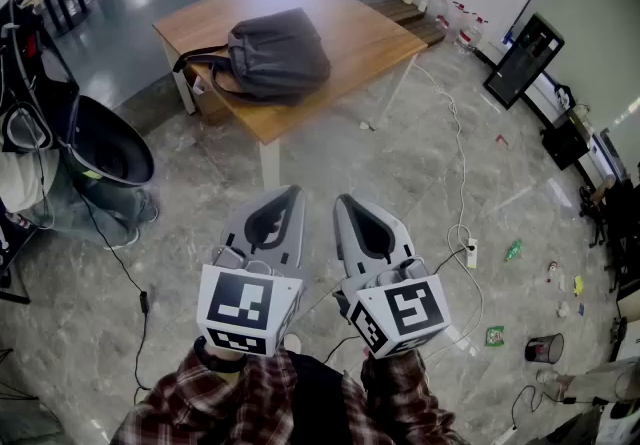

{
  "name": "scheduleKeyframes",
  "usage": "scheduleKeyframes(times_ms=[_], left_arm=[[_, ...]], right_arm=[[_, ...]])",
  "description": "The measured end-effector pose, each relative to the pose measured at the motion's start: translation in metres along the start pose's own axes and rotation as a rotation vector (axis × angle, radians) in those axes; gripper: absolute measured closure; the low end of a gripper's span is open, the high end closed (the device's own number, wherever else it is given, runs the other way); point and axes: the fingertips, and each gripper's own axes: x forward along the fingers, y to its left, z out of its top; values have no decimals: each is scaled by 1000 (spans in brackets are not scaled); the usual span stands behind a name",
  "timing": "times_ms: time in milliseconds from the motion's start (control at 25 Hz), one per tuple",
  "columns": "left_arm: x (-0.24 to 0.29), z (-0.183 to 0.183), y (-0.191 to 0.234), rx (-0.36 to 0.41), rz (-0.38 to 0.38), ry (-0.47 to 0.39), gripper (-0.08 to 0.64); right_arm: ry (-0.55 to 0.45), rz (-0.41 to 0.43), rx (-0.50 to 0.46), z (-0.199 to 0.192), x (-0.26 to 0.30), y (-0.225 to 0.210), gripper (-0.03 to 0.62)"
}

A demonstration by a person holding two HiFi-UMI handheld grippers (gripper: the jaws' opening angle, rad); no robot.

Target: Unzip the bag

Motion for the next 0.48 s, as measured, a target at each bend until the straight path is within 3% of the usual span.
scheduleKeyframes(times_ms=[480], left_arm=[[159, 27, 103, 18, -18, 1, 555]], right_arm=[[-6, -9, -15, 26, 172, -88, 581]])
